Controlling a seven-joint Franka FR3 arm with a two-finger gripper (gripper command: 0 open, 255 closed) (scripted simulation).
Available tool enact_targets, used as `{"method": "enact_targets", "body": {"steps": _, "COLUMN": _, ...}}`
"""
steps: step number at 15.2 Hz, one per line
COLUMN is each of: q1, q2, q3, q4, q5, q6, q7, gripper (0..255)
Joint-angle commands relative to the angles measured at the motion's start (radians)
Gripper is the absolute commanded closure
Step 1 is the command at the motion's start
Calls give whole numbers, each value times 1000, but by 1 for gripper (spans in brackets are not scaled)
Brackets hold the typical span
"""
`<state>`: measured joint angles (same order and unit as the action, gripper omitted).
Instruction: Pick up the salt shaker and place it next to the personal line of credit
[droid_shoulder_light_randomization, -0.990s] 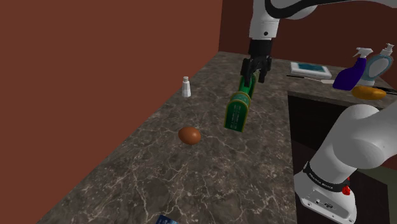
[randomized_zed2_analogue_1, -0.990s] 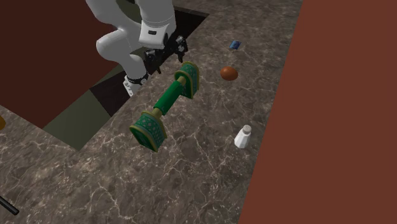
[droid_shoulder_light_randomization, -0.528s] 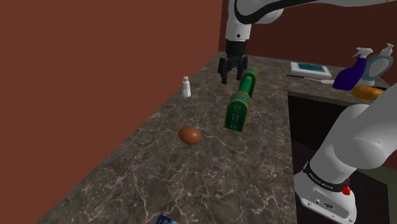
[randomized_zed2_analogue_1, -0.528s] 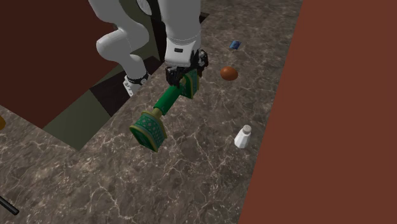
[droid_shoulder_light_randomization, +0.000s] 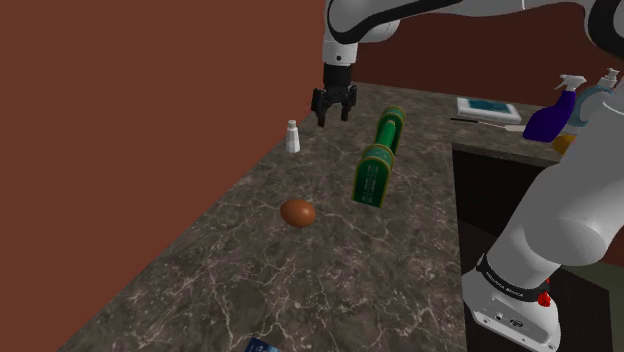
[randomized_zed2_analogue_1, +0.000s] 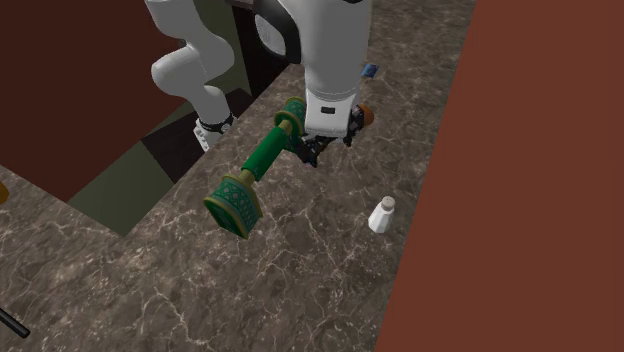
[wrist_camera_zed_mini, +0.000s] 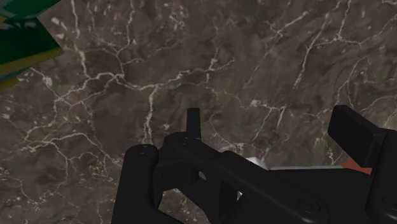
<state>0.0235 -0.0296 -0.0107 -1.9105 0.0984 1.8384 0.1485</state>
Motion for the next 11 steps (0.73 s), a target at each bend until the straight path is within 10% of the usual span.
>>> {"method": "enact_targets", "body": {"steps": 1, "q1": 2, "q2": 80, "q3": 2, "q4": 83, "q5": -3, "q6": 9, "q7": 2, "gripper": 0}}
{"method": "enact_targets", "body": {"steps": 11, "q1": 15, "q2": 468, "q3": 9, "q4": 583, "q5": -23, "q6": -47, "q7": 20, "gripper": 0}}
